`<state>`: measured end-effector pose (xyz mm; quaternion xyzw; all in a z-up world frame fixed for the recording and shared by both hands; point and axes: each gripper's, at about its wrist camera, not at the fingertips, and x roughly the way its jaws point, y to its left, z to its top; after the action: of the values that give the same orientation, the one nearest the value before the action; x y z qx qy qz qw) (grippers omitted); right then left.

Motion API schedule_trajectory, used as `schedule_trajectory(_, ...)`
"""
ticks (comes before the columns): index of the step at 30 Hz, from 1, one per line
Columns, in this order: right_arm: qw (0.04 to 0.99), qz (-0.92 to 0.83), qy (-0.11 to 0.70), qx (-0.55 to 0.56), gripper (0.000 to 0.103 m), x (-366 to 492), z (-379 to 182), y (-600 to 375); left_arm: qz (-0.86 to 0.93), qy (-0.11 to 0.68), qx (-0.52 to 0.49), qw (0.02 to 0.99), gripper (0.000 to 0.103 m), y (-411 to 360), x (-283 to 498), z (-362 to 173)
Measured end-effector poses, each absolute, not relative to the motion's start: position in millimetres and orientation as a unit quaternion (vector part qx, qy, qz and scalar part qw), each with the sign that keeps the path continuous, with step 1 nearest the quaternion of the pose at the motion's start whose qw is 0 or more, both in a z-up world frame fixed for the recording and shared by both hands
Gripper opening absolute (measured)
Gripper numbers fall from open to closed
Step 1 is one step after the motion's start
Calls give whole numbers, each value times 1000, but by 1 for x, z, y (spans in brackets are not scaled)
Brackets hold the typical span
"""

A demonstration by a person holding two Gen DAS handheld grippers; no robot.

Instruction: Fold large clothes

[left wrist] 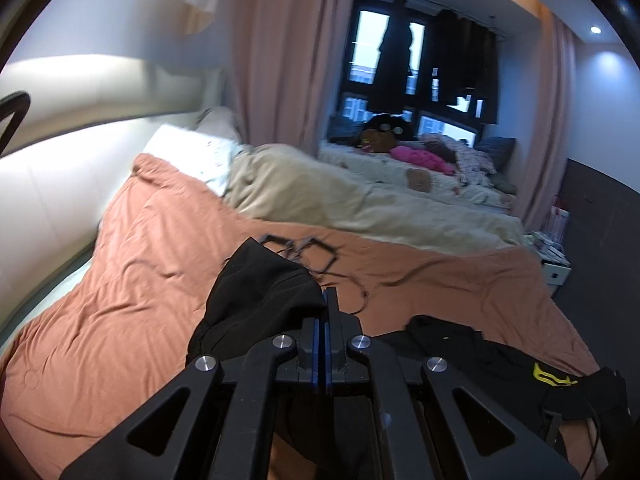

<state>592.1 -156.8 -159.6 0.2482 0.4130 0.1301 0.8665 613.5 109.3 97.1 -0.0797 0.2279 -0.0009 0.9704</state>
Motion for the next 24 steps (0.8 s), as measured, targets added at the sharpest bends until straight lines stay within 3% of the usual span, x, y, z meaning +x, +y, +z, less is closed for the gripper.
schedule_trajectory(2, 873, 119, 405, 246, 78, 581, -155, -174, -18, 225, -71, 972, 4, 88, 615, 104)
schedule_trajectory(4, 881, 94, 391, 247, 80, 568, -151, -195, -36, 225, -65, 971, 4, 67, 617, 107)
schedule_trajectory(17, 887, 20, 370, 277, 80, 539, -144, -286, -159, 253, -20, 954, 4, -82, 634, 99)
schedule_trajectory(24, 884, -10, 360, 298, 80, 517, -143, -343, -214, 293, -8, 932, 4, -159, 651, 56)
